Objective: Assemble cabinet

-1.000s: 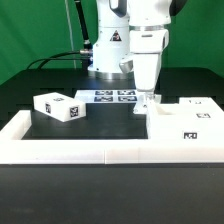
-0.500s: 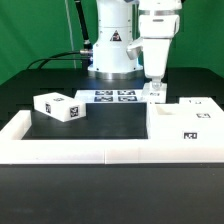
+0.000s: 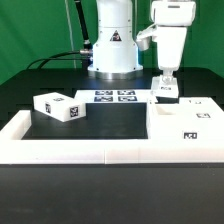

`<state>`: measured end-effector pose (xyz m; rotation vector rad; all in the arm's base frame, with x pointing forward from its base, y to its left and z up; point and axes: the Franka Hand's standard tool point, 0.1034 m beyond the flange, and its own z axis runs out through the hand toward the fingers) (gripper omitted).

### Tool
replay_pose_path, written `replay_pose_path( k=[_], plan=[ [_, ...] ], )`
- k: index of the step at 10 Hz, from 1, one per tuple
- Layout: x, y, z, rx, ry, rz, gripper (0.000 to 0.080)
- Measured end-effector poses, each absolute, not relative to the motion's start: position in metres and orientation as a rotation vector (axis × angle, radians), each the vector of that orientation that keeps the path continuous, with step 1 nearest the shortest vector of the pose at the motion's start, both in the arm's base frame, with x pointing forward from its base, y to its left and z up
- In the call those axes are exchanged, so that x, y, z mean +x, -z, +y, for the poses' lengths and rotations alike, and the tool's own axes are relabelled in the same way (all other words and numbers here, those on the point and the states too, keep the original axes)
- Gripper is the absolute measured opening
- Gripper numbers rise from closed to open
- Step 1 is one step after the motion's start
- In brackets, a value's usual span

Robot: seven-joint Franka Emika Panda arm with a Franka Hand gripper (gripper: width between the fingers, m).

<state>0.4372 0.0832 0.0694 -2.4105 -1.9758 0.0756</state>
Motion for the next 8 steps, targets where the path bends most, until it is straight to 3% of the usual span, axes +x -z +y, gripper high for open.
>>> replay_pose_path(
  k=[8],
  plan=[
    [0.4505, -0.0660, 0.0778, -2.388, -0.071, -1.991, 0.0068]
  ],
)
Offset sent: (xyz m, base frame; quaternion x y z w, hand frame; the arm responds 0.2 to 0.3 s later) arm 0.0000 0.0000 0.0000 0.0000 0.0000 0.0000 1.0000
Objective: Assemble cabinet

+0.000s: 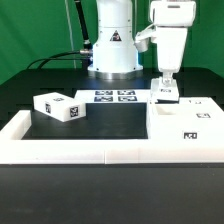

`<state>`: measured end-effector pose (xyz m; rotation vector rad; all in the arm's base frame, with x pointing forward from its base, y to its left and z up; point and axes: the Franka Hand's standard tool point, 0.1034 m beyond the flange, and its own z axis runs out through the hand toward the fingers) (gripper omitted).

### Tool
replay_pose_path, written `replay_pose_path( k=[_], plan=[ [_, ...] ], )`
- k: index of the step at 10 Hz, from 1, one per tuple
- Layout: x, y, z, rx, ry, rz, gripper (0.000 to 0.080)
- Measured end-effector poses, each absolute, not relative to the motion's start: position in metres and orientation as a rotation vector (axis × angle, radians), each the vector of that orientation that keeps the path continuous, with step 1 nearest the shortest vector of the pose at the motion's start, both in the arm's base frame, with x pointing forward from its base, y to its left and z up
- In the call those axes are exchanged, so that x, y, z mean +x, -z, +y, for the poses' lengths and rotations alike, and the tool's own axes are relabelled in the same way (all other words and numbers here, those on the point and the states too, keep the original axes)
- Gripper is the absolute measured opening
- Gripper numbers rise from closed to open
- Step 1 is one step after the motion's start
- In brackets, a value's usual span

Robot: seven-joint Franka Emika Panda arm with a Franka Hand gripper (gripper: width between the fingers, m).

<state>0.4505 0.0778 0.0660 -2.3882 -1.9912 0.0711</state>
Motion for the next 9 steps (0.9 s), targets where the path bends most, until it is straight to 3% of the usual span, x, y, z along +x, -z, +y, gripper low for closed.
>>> replay_pose_path(
  k=[9],
  plan=[
    [0.4515, -0.0612, 0.0785, -2.358, -0.084, -2.010, 0.0068]
  ],
)
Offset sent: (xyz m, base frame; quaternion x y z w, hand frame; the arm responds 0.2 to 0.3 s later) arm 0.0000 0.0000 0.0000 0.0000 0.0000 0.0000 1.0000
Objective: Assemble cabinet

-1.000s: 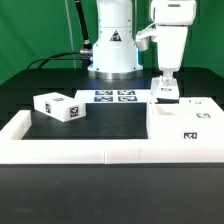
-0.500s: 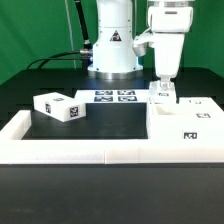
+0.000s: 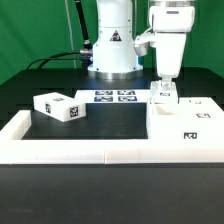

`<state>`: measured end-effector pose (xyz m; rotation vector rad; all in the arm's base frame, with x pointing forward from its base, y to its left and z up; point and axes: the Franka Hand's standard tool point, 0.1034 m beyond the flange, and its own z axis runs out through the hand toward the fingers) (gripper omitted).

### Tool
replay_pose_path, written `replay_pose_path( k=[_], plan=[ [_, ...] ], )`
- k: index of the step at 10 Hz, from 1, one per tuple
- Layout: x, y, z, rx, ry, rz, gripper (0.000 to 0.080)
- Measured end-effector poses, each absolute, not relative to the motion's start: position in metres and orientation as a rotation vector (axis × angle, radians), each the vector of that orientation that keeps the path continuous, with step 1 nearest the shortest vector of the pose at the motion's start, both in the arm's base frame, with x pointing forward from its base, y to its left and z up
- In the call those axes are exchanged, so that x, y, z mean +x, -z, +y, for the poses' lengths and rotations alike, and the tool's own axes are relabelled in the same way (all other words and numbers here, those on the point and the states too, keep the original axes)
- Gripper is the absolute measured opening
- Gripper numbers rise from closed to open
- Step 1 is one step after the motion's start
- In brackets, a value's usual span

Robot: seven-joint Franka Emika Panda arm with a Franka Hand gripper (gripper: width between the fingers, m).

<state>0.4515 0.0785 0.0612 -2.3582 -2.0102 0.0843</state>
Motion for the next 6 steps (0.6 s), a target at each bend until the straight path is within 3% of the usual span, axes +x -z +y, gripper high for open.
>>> replay_pose_path(
  k=[6],
  plan=[
    [0.4569, -0.0593, 0.0756, -2.250, -0.092, -2.116, 0.0068]
  ],
)
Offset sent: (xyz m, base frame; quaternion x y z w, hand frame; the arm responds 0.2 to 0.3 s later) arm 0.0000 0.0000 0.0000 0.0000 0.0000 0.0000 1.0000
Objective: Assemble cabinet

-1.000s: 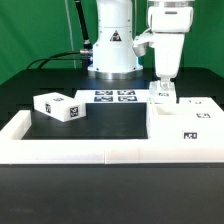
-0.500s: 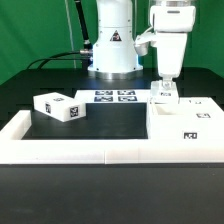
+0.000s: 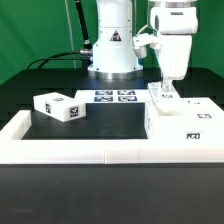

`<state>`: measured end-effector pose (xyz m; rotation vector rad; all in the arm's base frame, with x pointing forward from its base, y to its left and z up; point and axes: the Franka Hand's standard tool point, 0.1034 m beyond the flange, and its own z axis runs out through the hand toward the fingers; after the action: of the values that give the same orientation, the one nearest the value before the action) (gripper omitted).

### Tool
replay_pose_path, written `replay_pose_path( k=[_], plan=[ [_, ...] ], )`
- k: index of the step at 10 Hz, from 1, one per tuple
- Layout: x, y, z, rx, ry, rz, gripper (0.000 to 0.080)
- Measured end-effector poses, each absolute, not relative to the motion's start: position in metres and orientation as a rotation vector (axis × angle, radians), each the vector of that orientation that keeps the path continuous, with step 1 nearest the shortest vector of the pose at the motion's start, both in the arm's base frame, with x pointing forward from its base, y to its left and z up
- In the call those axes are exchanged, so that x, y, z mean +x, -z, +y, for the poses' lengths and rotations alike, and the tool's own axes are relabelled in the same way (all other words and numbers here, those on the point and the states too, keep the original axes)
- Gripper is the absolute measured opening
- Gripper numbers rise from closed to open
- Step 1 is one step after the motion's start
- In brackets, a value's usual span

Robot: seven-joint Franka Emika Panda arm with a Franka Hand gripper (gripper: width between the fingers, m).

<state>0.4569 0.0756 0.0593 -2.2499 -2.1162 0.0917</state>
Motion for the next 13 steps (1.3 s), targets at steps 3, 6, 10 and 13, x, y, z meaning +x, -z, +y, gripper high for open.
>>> replay_pose_path(
  k=[3, 6, 10, 13],
  plan=[
    [0.4573, -0.0607, 0.0736, -2.246, -0.104, -2.118, 0.0068],
    [0.4572, -0.0611, 0.0709, -2.251, -0.109, -2.113, 0.0068],
    [0.4571, -0.0613, 0.0679, -2.256, -0.115, -2.106, 0.0068],
    [0.4571, -0.0617, 0.0669, -2.256, -0.123, -2.103, 0.0068]
  ],
)
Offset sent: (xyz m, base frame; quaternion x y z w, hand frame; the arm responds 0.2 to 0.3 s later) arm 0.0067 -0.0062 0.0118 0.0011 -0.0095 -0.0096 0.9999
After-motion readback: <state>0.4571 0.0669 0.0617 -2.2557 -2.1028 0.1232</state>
